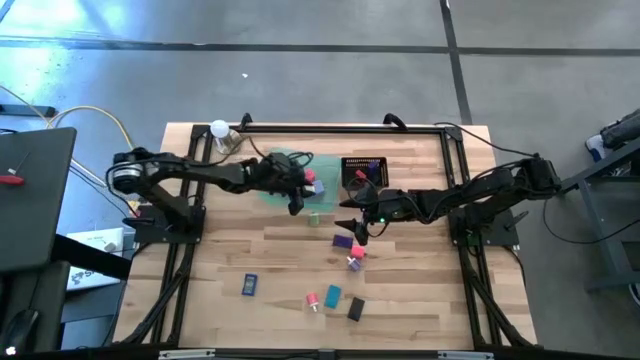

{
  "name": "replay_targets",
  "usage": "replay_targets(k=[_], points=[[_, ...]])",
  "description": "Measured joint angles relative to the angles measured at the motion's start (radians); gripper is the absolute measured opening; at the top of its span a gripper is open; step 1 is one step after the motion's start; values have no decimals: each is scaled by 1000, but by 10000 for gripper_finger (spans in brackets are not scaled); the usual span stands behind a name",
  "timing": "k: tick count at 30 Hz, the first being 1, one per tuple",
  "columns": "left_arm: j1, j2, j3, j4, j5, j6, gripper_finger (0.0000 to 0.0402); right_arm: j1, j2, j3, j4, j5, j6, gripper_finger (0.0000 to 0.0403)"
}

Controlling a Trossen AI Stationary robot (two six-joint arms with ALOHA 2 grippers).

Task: Pick & Place Office items
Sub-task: Put the right green charger adapter into the green bin

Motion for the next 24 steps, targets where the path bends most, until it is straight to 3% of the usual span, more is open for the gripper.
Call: replay_targets(k=[4, 14, 24], points=[[-4, 73, 0, 70, -46, 13, 125, 0, 0, -1, -23, 0, 0, 285], [-4, 183, 1, 290, -51, 28, 125, 0, 0, -1, -22, 0, 3, 285], [-4, 226, 0, 328, -59, 32, 138, 0, 0, -1, -22, 34, 2, 285]])
